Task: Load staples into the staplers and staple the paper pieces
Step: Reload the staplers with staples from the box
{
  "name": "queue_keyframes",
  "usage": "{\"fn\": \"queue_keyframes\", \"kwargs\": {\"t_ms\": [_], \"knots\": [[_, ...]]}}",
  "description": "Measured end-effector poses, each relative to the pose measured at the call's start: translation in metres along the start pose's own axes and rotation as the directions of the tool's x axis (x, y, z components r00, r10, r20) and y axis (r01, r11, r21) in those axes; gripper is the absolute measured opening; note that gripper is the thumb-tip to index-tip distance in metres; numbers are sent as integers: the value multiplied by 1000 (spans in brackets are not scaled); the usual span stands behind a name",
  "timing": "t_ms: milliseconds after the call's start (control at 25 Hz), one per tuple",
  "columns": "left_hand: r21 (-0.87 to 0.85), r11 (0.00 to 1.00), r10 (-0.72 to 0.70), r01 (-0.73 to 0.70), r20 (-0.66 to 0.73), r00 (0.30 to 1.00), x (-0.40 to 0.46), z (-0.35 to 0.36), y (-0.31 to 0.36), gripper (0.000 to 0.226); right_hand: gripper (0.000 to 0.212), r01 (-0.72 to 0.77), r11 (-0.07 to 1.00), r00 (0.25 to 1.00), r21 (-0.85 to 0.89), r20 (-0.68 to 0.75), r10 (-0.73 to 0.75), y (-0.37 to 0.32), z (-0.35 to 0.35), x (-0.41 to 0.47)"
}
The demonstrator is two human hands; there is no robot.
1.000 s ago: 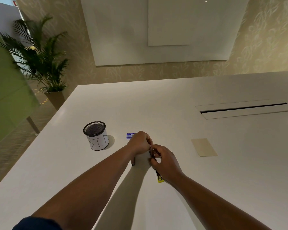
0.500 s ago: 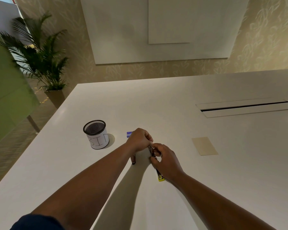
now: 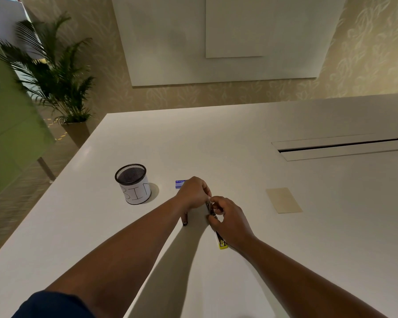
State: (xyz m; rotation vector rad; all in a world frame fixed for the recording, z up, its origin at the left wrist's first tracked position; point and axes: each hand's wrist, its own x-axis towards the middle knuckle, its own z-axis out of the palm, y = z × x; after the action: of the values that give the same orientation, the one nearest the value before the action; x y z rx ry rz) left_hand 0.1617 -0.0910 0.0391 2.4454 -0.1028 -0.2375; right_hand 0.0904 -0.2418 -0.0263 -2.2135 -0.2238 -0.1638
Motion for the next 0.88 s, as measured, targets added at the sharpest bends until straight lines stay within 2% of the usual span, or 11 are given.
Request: {"fn": "queue_keyframes", "kwargs": {"t_ms": [280,520,720,880], "knots": [[80,995,-57,53,55,997,0,4,3,17,46,-3,1000,1000,-9,11,3,0,-1,0],[2,998,-58,58,16,998,4,3,-2,18,44,0,1000,1000,-3,3,0,0,0,1],[70,988,-144,136,112,983,9,-5,0,24,42,5,1000,1000,-18,-1,-5,1,1,1],[52,988,-153,148,113,982,18,-5,0,23,42,9,999,1000,-30,-13,-10,2,2,2]]}}
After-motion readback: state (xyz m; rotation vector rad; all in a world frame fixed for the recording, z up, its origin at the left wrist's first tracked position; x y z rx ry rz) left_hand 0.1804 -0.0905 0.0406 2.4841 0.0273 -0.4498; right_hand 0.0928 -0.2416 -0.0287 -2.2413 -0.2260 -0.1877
